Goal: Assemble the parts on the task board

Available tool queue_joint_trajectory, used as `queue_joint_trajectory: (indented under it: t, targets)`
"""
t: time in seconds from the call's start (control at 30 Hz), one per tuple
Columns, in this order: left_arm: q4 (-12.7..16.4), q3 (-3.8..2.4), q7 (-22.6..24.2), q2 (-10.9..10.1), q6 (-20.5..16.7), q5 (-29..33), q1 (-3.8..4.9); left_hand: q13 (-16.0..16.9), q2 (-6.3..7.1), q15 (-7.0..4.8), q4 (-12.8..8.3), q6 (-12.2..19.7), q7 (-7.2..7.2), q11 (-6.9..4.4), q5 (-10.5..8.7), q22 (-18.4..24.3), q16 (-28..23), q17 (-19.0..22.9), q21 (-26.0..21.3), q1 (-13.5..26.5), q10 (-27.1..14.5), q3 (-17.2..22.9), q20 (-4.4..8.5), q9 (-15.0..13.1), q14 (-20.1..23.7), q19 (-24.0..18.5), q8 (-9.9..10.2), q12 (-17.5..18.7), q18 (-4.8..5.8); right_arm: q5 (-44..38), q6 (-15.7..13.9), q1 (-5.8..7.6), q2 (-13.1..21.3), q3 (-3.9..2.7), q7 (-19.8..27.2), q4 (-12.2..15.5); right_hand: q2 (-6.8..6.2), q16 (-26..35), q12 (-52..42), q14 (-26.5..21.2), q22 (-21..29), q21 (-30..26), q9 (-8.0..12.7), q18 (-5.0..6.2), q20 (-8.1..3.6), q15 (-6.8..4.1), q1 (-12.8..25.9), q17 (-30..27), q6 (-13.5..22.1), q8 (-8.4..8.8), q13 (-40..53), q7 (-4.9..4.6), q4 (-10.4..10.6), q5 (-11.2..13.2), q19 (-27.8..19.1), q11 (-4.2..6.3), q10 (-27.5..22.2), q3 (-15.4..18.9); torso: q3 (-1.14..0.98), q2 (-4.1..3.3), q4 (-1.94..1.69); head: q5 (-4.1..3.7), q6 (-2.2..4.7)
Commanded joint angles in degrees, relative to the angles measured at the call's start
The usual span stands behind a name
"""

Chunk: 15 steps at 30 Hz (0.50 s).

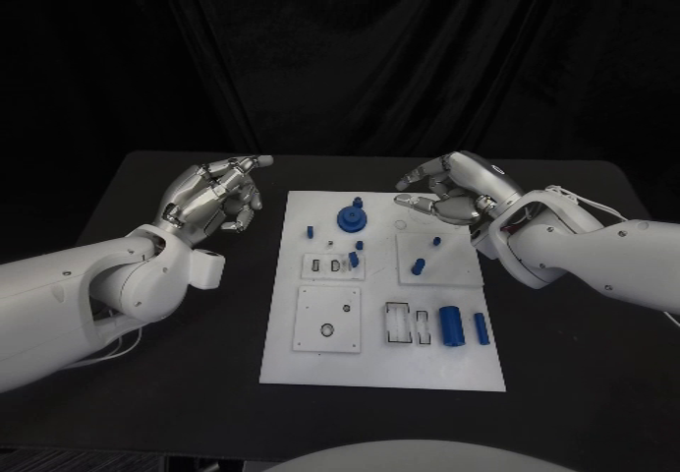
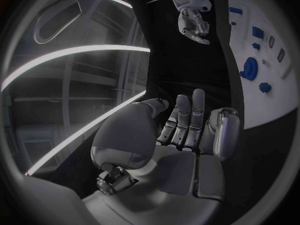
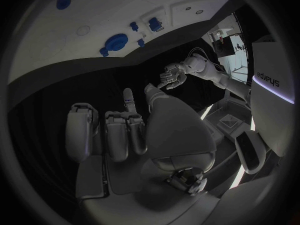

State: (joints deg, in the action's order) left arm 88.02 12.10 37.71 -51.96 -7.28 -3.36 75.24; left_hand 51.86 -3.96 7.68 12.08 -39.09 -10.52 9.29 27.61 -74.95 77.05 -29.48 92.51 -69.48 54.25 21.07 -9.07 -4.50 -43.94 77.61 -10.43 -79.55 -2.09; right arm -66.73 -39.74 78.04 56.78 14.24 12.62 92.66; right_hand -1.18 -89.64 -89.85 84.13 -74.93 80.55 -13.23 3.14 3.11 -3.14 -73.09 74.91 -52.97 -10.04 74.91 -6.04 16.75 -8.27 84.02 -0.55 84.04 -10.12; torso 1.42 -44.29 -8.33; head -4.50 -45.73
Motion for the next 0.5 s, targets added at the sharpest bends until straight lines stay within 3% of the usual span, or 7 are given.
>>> queue_joint_trajectory:
  t: [0.03, 0.1, 0.17, 0.2, 0.3, 0.33, 0.5]
  targets:
    - [-0.6, -0.07, -6.7, 0.8, -5.0, -11.1, 0.66, 14.2, 0.23, -0.75, 1.2, -1.8, -2.11, -0.37, -1.07, -11.3, 6.2, -13.6, -0.5, 0.3, 12.5, -0.9, 1.43, -0.3, -10.9, 2.0, -0.8, -5.4, 0.85, 10.1, -2.0, -1.08, 0.2, 0.01, 5.7, -1.0, 0.64, -0.4, -0.1, 5.9, -12.1, 0.4, -0.1, -0.93, 0.45, 0.50, 0.3, 15.1, -0.4, -0.36, 15.1, 0.01, -0.1, -2.1, 1.7, -0.51, 6.0, -0.1, -0.76, 1.73, 0.81, 1.33, -0.83]
    - [-1.0, -0.06, -9.2, 1.4, -6.6, -16.1, 1.06, 21.0, 0.08, -0.86, 1.2, -3.1, -1.81, -0.50, -1.10, -13.0, 8.5, -22.0, -1.4, 0.0, 19.0, -0.9, 1.79, -0.5, -17.4, 6.8, -1.6, -7.3, 1.47, 11.3, -2.0, -1.83, 0.3, 0.01, 6.4, -1.6, 0.72, -0.4, -0.1, 5.9, -12.2, 0.6, -0.1, -0.96, 0.53, 0.57, -0.2, 15.1, 0.3, -0.30, 15.1, -0.13, -0.1, -3.0, 1.8, -0.58, 6.0, -0.2, -0.94, 2.12, 1.01, 2.11, -1.12]
    - [-1.3, -0.06, -12.5, 2.1, -8.3, -21.4, 1.51, 37.9, 1.00, -0.98, 3.7, -4.9, -1.28, -0.71, -3.17, -15.0, 12.9, -49.9, -2.5, 1.4, 35.5, -3.1, 2.79, -0.8, -38.2, 12.4, -2.8, -10.4, 2.09, 12.3, -1.9, -2.63, 0.3, 0.01, 7.0, -2.2, 0.79, -0.4, -0.1, 5.9, -12.2, 0.7, -0.1, -0.99, 0.54, 0.60, -0.2, 15.1, 0.4, -0.34, 15.1, -0.16, -0.1, -3.1, 1.9, -0.66, 6.0, -0.2, -1.44, 2.87, 1.34, 2.71, -1.74]
    - [-1.5, -0.06, -13.8, 2.4, -8.6, -23.0, 1.72, 38.1, 1.46, -0.87, 4.8, -6.1, -0.83, -1.01, -3.82, -15.0, 13.1, -58.7, -2.5, 2.5, 35.7, -4.5, 3.06, -1.1, -44.8, 12.4, -3.6, -10.4, 2.09, 12.6, -1.9, -2.95, 0.2, 0.01, 7.2, -2.4, 0.92, -0.4, -0.1, 5.9, -12.3, 0.8, -0.2, -1.01, 0.60, 0.70, -0.3, 15.1, 0.5, -0.52, 15.1, -0.20, -0.1, -3.4, 1.9, -0.81, 6.0, -0.2, -1.62, 3.17, 1.41, 3.08, -2.04]
    - [-1.9, -0.06, -19.4, 3.3, -9.2, -28.5, 2.49, 38.1, -1.33, -3.18, 4.5, -10.7, 1.09, -2.94, -6.92, -15.0, 13.0, -60.5, -2.5, 9.9, 35.7, -8.9, 4.20, -3.2, -46.1, 12.4, -6.6, -10.4, 2.09, 13.4, -1.8, -3.85, 0.0, 0.01, 7.8, -3.1, 0.99, -0.4, -0.1, 5.9, -12.3, 0.9, -0.3, -1.03, 0.65, 0.76, -0.3, 15.1, 0.4, -0.65, 15.1, -0.23, -0.1, -3.6, 1.9, -0.89, 6.0, -0.2, -2.09, 3.80, 1.67, 3.53, -2.26]
    - [-2.0, -0.06, -21.7, 3.6, -8.9, -30.6, 2.70, 38.1, 0.60, -5.07, 4.8, -11.0, 1.10, -2.91, -5.91, -15.0, 13.0, -60.5, -2.5, 6.3, 35.7, -9.0, 5.32, -4.3, -46.1, 12.4, -7.2, -10.4, 2.09, 13.6, -1.8, -4.08, -0.1, 0.01, 7.9, -3.3, 1.05, -0.4, -0.1, 5.9, -12.3, 0.9, -0.3, -1.04, 0.69, 0.82, -0.4, 15.1, 0.4, -0.78, 15.1, -0.25, -0.1, -3.8, 1.9, -0.96, 6.0, -0.2, -2.26, 3.97, 1.83, 3.73, -2.39]
    - [-4.0, -0.07, -37.0, 6.1, -3.9, -44.2, 3.78, 38.1, 0.56, -4.23, 4.6, -10.6, 1.75, -3.95, -7.63, -15.0, 13.0, -60.5, -2.5, 7.8, 35.7, -10.6, 5.97, -5.4, -46.1, 12.4, -7.6, -10.4, 2.09, 14.1, -1.6, -5.15, -0.1, 0.02, 8.3, -4.1, 1.14, -0.4, -0.1, 5.9, -12.3, 1.0, -0.4, -1.07, 0.77, 0.91, -0.6, 15.1, 0.5, -1.01, 15.1, -0.30, -0.1, -4.3, 2.0, -1.04, 6.0, -0.3, -3.08, 4.69, 2.74, 4.65, -2.39]
